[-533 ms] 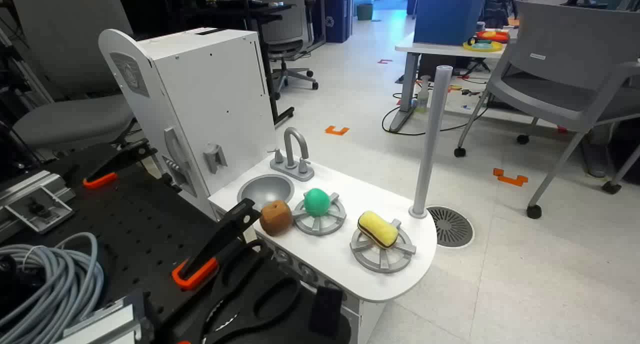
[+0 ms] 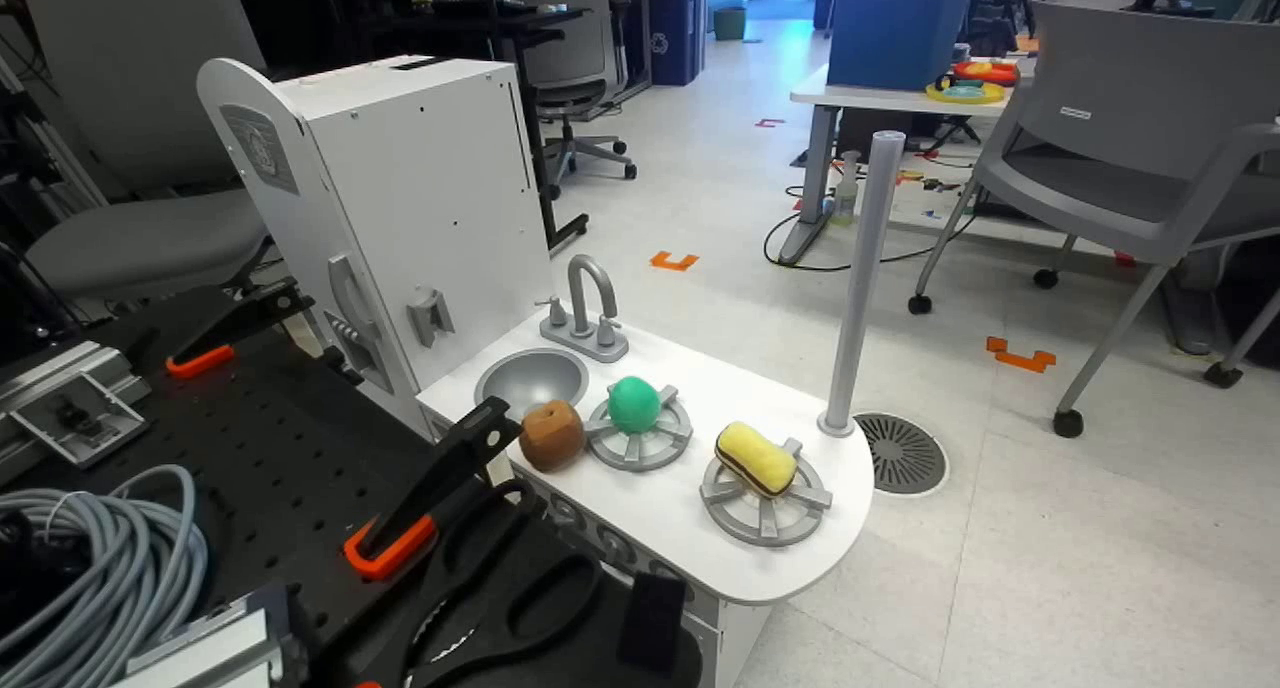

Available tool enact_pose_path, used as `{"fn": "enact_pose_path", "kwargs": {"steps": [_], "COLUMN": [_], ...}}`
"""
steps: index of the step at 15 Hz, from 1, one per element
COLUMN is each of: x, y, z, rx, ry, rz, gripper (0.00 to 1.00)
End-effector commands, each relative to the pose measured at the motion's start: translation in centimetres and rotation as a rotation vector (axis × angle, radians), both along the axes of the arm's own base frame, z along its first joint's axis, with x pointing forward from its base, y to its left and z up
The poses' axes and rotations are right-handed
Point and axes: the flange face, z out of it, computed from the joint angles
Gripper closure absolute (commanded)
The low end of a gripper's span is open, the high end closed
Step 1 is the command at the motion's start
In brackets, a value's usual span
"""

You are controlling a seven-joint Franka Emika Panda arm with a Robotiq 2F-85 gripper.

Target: Push the faucet to the center of the sink

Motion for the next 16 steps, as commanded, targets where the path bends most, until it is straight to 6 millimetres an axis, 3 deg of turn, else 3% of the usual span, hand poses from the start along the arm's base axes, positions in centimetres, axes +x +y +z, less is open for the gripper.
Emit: {"fn": "enact_pose_path", "kwargs": {"steps": [1, 5, 8, 12, 16], "x": [1.9, 7.3, 11.3, 16.5, 21.6], "y": [2.4, 8.1, 12.5, 16.4, 18.9], "z": [-0.7, -3.8, -7.9, -13.8, -20.3], "rx": [-0.042, -0.078, -0.08, -0.045, 0.108], "ry": [0.004, 0.003, 0.01, -0.013, 0.024], "rz": [-0.001, 0.028, 0.057, 0.05, 0.018], "gripper": [0.0, 0.0, 0.0, 0.0, 0.0]}}
